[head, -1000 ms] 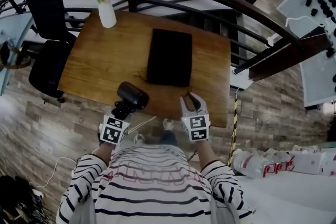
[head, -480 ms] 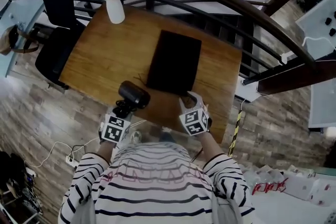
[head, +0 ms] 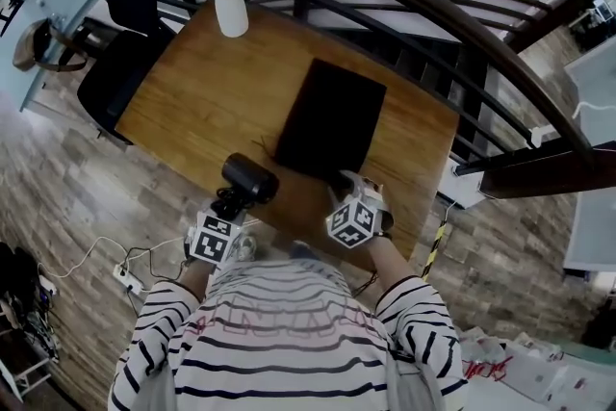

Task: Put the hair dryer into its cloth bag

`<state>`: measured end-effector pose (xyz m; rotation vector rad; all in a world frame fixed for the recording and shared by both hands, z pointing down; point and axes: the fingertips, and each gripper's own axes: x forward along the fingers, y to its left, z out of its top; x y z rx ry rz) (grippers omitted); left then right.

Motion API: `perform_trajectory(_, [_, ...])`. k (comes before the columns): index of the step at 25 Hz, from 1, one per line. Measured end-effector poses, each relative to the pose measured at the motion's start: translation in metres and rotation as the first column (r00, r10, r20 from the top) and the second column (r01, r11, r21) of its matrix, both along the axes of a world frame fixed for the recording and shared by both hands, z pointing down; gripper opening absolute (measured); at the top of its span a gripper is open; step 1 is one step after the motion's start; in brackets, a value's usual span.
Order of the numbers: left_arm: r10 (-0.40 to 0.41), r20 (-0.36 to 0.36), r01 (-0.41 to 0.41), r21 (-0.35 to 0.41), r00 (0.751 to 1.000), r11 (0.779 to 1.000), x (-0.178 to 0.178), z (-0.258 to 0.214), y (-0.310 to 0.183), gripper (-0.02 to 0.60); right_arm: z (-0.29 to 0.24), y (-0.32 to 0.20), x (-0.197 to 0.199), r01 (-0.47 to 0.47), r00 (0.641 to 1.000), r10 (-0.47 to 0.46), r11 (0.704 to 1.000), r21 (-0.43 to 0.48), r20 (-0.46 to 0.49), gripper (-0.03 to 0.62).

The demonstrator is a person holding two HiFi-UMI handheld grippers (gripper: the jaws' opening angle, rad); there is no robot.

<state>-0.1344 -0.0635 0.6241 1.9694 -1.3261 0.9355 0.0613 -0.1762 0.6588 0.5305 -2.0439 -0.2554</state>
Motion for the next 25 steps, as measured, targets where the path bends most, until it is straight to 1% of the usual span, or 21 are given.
perform_trajectory(7, [-0.014, 0.02, 0.014, -0.026, 1.0, 1.0, 0.001, 0.009, 0.008, 0.153, 0.014, -0.005, -0.004, 0.08, 0.995, -0.08, 0.997, 0.01, -0.063, 0.141])
perform_trajectory(9, [-0.015, 0.02, 0.016, -0.034, 1.0, 0.999, 0.002, 0.011, 0.011, 0.153, 0.017, -0.007, -0.003, 0.089, 0.993, -0.087, 0.996, 0.013, -0.078, 0.116])
perform_trajectory(12, [-0.018, 0.017, 0.019, -0.045, 1.0, 0.999, 0.006, 0.015, 0.017, 0.153, 0.019, -0.008, -0.001, 0.089, 0.993, -0.088, 0.996, 0.02, -0.082, 0.027])
perform_trajectory(15, [-0.015, 0.015, 0.016, -0.056, 1.0, 0.998, 0.007, 0.017, 0.021, 0.153, 0.019, -0.008, -0.002, 0.086, 0.993, -0.083, 0.996, 0.025, -0.08, 0.014])
perform_trajectory(18, [-0.007, 0.014, 0.008, -0.063, 1.0, 0.998, 0.007, 0.018, 0.024, 0.153, 0.014, -0.007, -0.005, 0.051, 0.998, -0.051, 0.999, -0.005, -0.042, 0.011])
perform_trajectory(21, [0.009, 0.02, -0.007, -0.067, 1.0, 0.998, 0.006, 0.02, 0.026, 0.153, 0.005, -0.006, -0.01, -0.004, 1.0, 0.005, 0.999, -0.051, 0.03, 0.011])
perform_trajectory(25, [0.03, 0.018, -0.029, -0.075, 0.999, 0.997, 0.006, 0.022, 0.026, 0.153, -0.009, -0.005, -0.019, -0.081, 0.985, 0.1, 0.987, -0.141, 0.137, 0.011])
